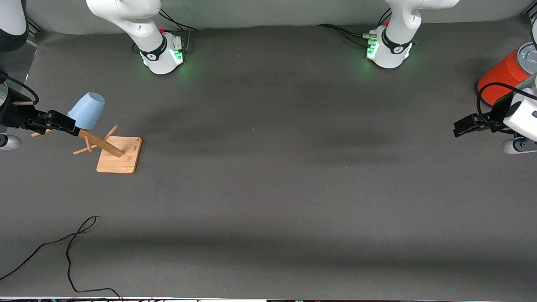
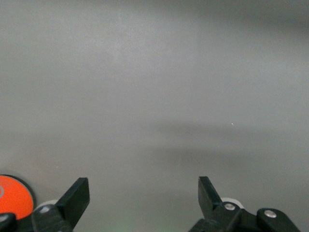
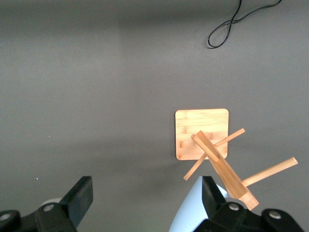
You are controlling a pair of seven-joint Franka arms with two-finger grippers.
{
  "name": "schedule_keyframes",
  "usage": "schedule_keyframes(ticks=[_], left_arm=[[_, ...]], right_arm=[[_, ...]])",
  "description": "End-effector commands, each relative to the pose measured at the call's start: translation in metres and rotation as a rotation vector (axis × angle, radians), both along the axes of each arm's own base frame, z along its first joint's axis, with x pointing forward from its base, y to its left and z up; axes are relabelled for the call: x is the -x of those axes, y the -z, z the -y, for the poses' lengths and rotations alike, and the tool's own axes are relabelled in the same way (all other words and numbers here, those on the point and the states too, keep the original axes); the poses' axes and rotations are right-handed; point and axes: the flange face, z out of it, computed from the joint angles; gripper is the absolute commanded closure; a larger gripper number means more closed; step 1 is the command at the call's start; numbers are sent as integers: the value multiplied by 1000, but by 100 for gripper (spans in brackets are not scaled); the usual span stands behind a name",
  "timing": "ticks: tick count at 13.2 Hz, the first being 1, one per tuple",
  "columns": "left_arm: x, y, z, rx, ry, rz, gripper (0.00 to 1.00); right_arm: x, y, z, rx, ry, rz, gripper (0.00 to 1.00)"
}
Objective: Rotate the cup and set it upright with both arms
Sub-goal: 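Reach the right gripper toward the light blue cup on the wooden stand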
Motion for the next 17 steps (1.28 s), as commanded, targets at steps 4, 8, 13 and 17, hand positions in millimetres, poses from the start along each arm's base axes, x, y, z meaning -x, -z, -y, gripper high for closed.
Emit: schedule_keyframes(ticks=[4,8,13,17], left_arm=[[4,-5,2,18,17,2,0],[4,-4,2,18,17,1,0],[4,-5,1,18,14,2,0],[4,-6,2,18,16,4,0]], right_arm=[[2,-6,0,20,-22,-5,0],[29,-7,18,17,9,-11,0],[102,-6,62,-15,62,17,0],[110,5,70,-36,251,-13,0]])
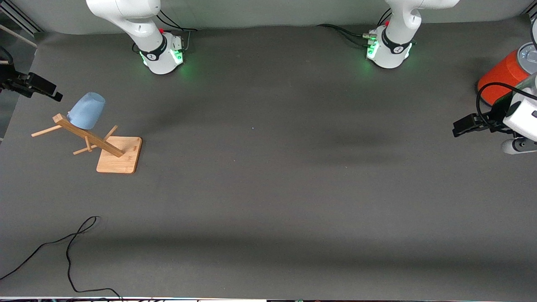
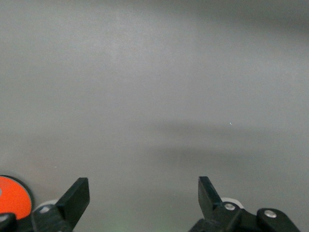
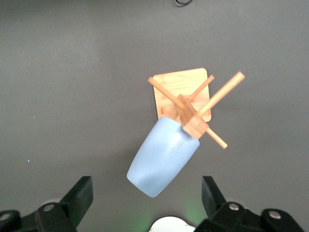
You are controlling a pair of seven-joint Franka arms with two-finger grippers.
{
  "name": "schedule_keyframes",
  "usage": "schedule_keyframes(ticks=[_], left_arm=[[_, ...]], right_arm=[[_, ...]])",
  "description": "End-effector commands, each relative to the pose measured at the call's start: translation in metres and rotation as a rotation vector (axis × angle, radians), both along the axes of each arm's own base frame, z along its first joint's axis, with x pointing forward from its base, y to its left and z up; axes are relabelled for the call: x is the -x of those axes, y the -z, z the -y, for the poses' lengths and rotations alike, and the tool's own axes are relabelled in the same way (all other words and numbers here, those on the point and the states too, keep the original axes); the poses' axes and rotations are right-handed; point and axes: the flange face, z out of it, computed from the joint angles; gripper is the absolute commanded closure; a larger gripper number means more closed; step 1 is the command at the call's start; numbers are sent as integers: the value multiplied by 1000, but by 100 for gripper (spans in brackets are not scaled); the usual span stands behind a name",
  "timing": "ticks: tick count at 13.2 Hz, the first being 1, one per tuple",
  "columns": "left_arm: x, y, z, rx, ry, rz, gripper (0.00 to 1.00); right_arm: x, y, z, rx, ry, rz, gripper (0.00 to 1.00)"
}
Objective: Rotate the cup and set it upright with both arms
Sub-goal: 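Reach the right gripper toward the light blue cup on the wooden stand, then grasp the blue cup with the right gripper and lift it off the peg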
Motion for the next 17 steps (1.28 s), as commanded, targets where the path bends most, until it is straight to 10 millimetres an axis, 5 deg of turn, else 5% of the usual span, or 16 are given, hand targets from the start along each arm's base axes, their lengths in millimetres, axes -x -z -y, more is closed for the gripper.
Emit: schedule_keyframes(ticks=[1,5,7,13,17], left_arm=[[4,-5,0,13,14,3,0],[4,-5,0,13,14,3,0],[4,-4,0,13,14,1,0],[4,-6,0,13,14,4,0],[4,-5,0,13,13,1,0]], right_arm=[[1,6,-1,7,181,4,0],[-3,9,1,19,503,-12,0],[-1,17,5,20,532,-24,0],[7,107,12,-17,571,-27,0],[8,140,10,-18,576,-44,0]])
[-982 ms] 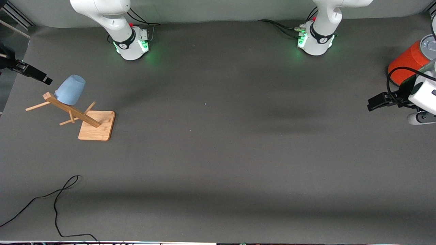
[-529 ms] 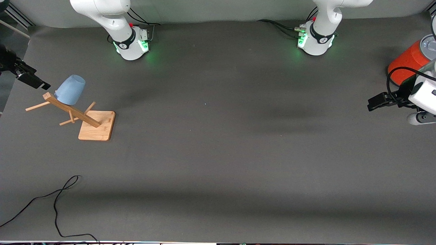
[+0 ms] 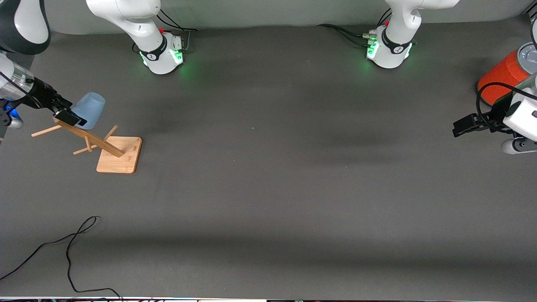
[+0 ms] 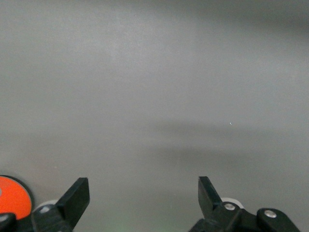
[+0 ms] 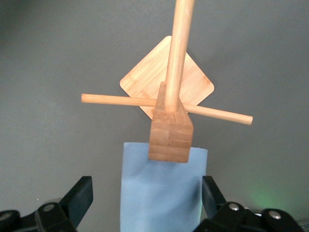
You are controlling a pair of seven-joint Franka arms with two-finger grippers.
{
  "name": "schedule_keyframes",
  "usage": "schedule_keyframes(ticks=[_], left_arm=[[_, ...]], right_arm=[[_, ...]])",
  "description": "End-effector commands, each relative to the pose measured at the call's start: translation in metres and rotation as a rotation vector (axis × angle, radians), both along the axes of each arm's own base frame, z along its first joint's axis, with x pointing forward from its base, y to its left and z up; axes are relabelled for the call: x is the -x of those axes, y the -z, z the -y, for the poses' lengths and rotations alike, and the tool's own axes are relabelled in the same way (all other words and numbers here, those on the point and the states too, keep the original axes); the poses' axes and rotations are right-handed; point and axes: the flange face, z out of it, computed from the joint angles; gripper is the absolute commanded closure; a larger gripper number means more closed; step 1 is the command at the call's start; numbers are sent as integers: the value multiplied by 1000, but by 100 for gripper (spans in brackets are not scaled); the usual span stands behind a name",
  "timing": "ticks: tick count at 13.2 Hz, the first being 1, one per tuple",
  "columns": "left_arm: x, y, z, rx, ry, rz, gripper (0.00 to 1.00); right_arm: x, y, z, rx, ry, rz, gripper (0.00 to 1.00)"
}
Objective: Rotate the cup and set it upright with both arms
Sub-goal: 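Grasp the blue cup with the right gripper and lift it off the peg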
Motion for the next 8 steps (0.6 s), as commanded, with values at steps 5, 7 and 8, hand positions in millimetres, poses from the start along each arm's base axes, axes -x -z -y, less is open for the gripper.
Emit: schedule_keyframes(ticks=[5,7,8], left_arm=[[5,-4,-2,12,10,-2,0],[5,-4,-2,12,10,-2,0],[5,-4,-2,12,10,-2,0]], right_arm=[[6,20,-5,-18,27,-2,44],[6,19,-5,-18,27,-2,66],[6,18,-5,-18,23,-1,67]])
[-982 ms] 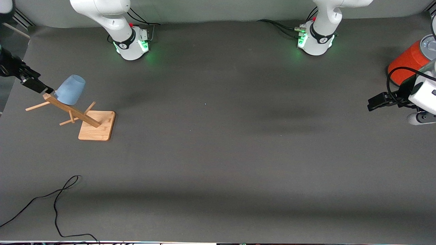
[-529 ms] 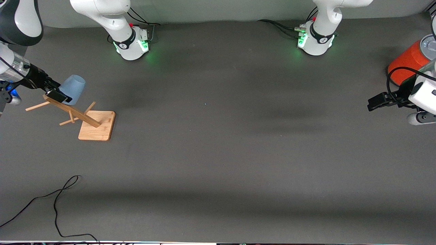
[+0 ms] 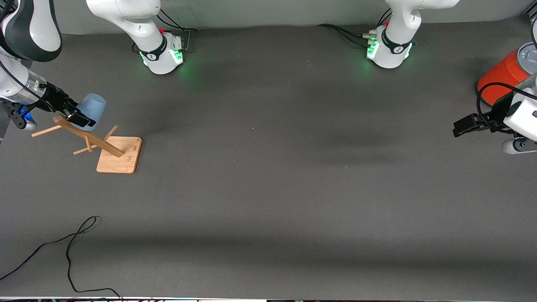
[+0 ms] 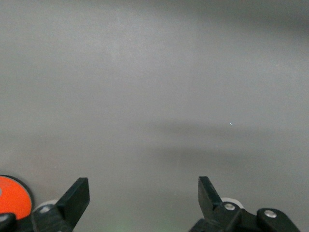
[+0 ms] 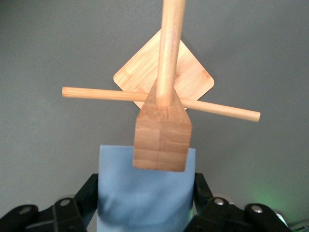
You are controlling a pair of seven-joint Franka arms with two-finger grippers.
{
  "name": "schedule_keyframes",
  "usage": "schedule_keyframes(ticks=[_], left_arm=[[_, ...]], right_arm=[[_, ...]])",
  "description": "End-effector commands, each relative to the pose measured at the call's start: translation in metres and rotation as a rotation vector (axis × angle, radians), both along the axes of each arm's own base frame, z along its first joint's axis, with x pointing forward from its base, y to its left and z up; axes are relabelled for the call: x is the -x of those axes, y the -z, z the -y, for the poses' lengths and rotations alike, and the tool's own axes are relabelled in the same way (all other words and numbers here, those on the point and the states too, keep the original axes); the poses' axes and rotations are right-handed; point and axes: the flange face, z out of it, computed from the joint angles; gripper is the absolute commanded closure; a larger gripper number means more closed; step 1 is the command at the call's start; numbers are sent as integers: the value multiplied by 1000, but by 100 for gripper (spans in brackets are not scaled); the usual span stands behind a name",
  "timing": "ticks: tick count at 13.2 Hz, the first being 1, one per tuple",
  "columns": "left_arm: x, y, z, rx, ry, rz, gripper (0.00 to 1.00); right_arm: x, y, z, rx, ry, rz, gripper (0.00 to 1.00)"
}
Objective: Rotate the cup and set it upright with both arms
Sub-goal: 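Grasp the blue cup with the right gripper and lift it off the peg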
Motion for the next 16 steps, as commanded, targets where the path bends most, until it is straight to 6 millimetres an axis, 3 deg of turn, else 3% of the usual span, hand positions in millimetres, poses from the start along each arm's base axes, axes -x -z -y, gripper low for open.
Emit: schedule_keyframes(ticks=[1,4,9,13,16], left_arm=[[4,-4,0,12,12,-4,0],[4,-4,0,12,12,-2,0],[5,-4,0,13,12,-2,0],[4,-4,0,12,12,-2,0],[4,-4,3,12,17,-2,0]], right_arm=[[0,-3,-4,-14,19,16,67],[6,-16,-5,-18,16,18,67],[36,-67,-27,-26,39,21,71],[57,-94,-90,-18,110,-8,72],[61,-109,-166,-4,187,-5,72]])
